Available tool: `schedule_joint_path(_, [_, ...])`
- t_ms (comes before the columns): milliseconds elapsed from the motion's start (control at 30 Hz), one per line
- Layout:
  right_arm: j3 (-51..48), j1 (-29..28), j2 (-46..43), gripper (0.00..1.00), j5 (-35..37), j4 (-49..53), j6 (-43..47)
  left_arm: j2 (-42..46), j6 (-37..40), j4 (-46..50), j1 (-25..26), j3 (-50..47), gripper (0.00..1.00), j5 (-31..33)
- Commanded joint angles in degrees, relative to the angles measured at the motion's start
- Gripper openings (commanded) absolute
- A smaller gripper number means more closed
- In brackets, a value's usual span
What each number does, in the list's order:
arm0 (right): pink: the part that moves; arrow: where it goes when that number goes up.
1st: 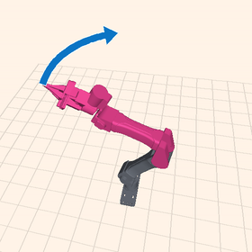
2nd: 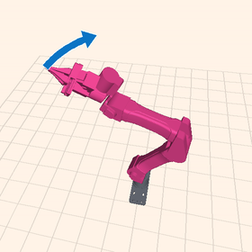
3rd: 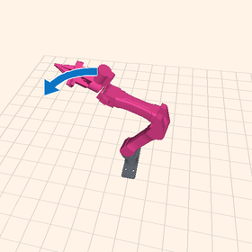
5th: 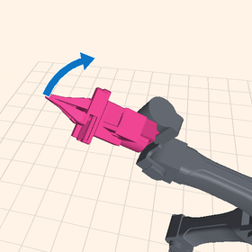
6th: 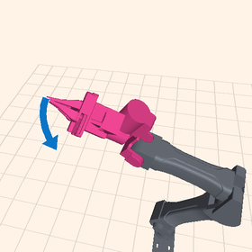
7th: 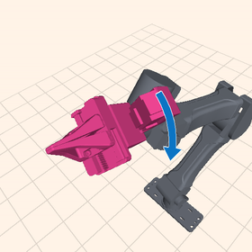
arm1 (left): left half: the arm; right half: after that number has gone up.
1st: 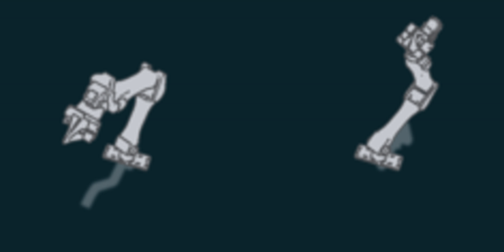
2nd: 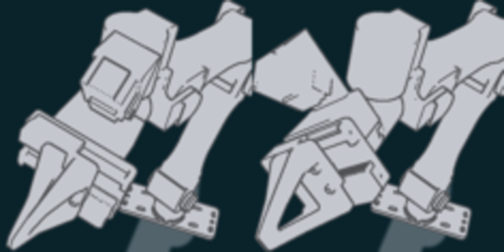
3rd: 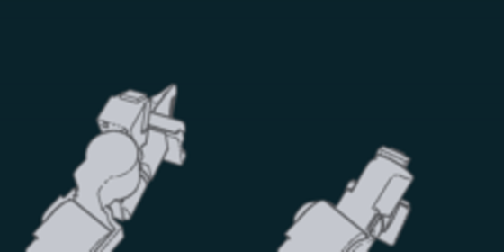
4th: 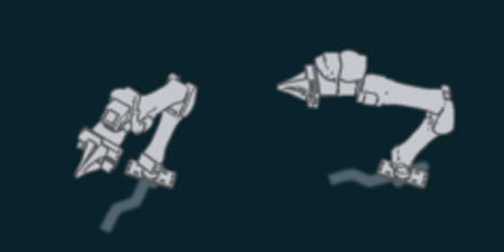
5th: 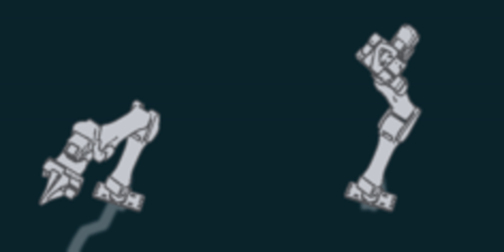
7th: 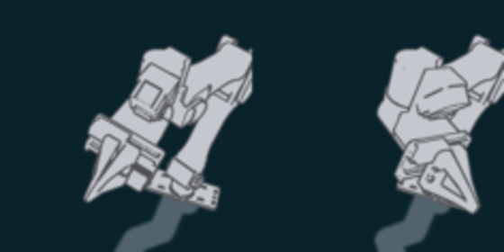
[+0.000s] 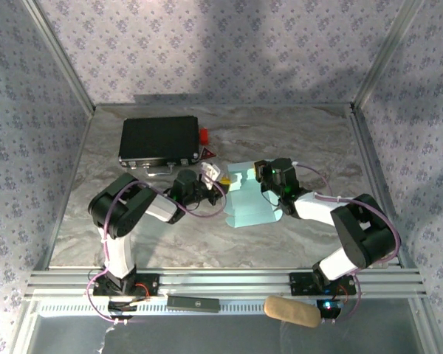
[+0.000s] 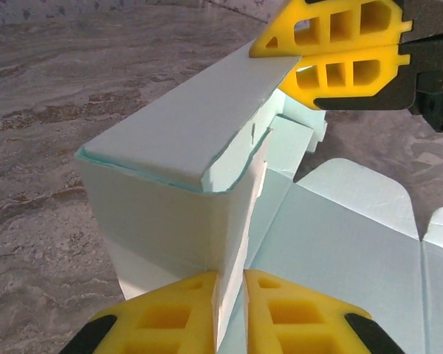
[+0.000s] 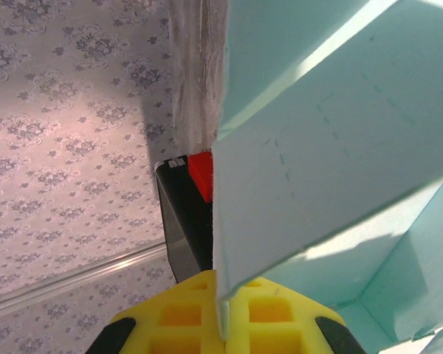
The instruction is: Fold the paper box
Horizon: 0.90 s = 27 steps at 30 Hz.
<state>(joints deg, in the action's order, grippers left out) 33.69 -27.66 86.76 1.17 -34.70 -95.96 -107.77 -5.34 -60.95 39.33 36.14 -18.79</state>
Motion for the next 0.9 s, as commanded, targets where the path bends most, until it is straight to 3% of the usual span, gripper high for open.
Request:
schedule_joint_path(0, [-0.8,-0.7,1.0,0.00,-1.1,7.3,0.9,-2.0,2.1,-4.1,2.3,0.9,0.17,6.2])
schedule_joint_path(300, [-1.8,-0.7,2.2,0.00,-1.3,5.3,0.1,-4.4,2.4,-7.3,5.0,1.7,0.19,12.0])
schedule_joint_path(867, [-1.7,-0.4,0.9,0.00,-1.7,6.7,0.4,-7.5,1.9,-9.1,5.1,4.4,0.24,12.5])
